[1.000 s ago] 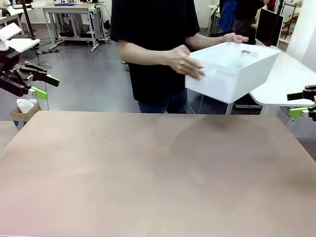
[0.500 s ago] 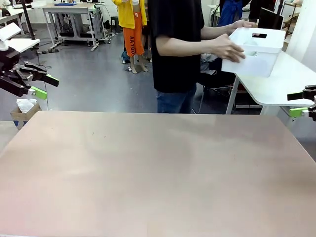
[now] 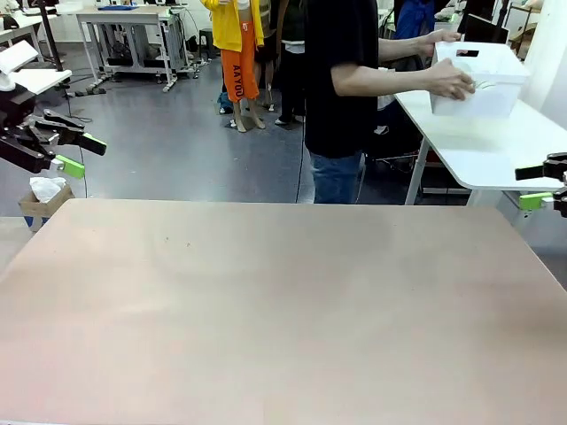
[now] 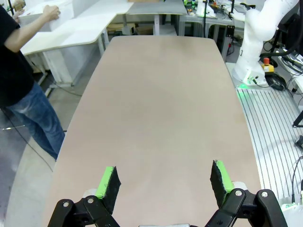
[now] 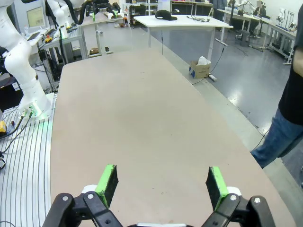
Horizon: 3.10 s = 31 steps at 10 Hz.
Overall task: Stack the cups and store them in the basket.
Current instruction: Place the stack of Reusable plastic cups into the Pantry Basket.
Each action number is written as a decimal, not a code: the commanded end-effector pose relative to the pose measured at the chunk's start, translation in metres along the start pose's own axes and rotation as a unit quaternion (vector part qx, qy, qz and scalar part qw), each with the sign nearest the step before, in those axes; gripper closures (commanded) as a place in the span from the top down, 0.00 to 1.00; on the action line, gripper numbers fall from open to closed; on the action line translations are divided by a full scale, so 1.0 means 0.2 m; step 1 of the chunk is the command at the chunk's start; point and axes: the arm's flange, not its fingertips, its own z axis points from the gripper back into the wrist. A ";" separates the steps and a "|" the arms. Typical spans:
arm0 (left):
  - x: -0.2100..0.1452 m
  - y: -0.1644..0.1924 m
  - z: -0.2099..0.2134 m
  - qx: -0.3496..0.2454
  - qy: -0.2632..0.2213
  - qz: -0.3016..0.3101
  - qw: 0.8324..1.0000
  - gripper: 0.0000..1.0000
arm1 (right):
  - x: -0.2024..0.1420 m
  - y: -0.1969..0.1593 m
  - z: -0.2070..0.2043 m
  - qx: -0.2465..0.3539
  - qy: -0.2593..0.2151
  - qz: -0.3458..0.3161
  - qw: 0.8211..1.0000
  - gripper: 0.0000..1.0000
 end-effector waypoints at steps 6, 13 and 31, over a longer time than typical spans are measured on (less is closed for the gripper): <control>0.02 -0.01 0.01 -0.001 -0.006 0.006 1.000 1.00 | 0.01 -0.01 0.00 -0.003 -0.004 0.004 1.000 1.00; 0.02 -0.01 0.01 -0.001 -0.006 0.006 1.000 1.00 | 0.01 -0.01 0.00 -0.003 -0.004 0.004 1.000 1.00; 0.02 -0.01 0.01 -0.001 -0.006 0.006 1.000 1.00 | 0.01 -0.01 0.00 -0.003 -0.004 0.004 1.000 1.00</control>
